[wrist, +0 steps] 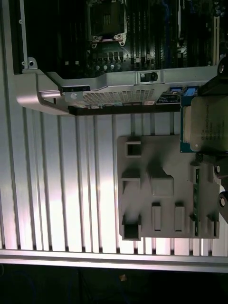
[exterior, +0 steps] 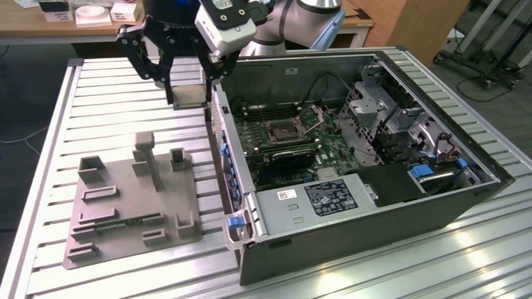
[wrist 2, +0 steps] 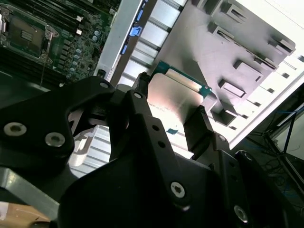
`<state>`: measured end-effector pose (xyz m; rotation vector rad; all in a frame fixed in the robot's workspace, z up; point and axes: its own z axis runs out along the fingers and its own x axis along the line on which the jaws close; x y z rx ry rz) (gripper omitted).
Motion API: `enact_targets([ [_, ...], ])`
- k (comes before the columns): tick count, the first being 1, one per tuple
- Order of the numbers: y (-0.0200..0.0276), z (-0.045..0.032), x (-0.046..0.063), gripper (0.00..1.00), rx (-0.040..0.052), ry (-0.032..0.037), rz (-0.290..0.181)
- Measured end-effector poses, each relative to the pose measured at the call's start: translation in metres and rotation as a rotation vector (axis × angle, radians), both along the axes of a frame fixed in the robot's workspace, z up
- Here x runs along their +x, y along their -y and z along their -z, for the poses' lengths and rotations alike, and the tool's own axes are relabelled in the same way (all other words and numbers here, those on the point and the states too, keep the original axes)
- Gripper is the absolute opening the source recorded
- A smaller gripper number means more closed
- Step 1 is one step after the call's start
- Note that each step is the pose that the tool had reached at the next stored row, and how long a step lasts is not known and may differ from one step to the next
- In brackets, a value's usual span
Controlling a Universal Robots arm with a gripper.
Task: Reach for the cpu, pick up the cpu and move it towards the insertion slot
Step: 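Pick up the cpu and move it towards the insertion slot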
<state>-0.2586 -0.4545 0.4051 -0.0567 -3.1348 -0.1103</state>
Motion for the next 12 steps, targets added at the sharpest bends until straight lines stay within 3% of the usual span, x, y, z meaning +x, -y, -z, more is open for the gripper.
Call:
enact_targets([
  [12, 0.0, 0.0002, 0.016, 0.54, 0.0, 0.0, 0.0],
])
